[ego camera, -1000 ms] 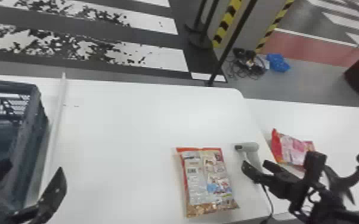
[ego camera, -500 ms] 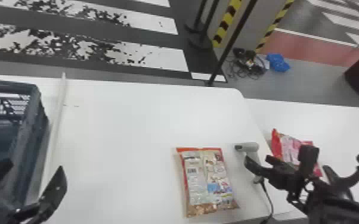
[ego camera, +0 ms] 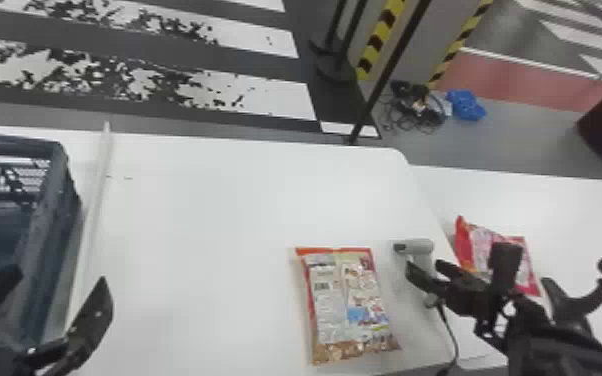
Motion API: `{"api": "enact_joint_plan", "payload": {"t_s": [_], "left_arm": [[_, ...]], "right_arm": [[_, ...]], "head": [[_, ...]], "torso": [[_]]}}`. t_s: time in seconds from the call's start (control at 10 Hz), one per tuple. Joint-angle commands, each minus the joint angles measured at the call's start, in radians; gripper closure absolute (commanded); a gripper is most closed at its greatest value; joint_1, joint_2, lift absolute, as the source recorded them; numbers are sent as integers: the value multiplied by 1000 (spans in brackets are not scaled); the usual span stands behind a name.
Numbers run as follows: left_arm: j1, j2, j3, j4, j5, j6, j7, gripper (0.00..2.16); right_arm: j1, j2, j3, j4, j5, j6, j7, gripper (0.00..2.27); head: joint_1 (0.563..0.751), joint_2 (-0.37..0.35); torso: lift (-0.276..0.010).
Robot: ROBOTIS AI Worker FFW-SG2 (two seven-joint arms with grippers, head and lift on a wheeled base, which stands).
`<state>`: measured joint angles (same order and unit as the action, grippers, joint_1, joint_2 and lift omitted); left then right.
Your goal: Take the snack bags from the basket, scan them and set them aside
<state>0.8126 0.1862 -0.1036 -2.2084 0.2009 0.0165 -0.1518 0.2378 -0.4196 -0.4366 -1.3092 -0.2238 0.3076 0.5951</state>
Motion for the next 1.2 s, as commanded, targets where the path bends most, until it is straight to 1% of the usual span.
{"api": "enact_joint_plan", "payload": {"t_s": [0.0,0.1,0.2,0.3,0.5,0.6,0.7,0.8,0.9,1.0,1.1], "left_arm": [[-1,1,-1,1,0,1,0,70],[-6,1,-2,1,0,10,0,70],[-12,2,-4,-1,0,29,0,70],[-16,6,-4,1,2,32,1,70],[-27,19,-15,3,3,35,17,70],[-35,35,-28,3,2,32,35,70],[-46,52,-41,10,2,29,60,70],[-61,67,-51,19,6,29,86,70],[-82,82,-64,35,25,32,89,70],[-89,96,-65,38,40,35,89,70],[-96,104,-64,33,46,66,89,70]], "right_arm": [[-15,-4,7,25,12,-8,0,1035],[-17,-4,7,25,11,8,-1,1956],[-17,-4,7,22,14,11,-1,2142],[-12,-2,3,16,12,14,-3,2246],[5,5,-2,-19,12,26,-24,2246],[35,25,-24,-84,12,66,-34,2246],[94,61,-42,-203,26,118,-87,2246],[123,116,-62,-291,60,195,-132,2246],[166,163,-91,-387,57,275,-161,2246],[221,206,-96,-496,49,327,-193,2246],[275,246,-102,-608,21,361,-210,2246]], "head": [[695,-350],[695,-350],[695,-350],[695,-350],[695,-350],[695,-350],[695,-350],[695,-350],[695,-350],[695,-350],[695,-350]], "torso": [[-75],[-75],[-75],[-75],[-75],[-75],[-75],[-75],[-75],[-75],[-75]]}}
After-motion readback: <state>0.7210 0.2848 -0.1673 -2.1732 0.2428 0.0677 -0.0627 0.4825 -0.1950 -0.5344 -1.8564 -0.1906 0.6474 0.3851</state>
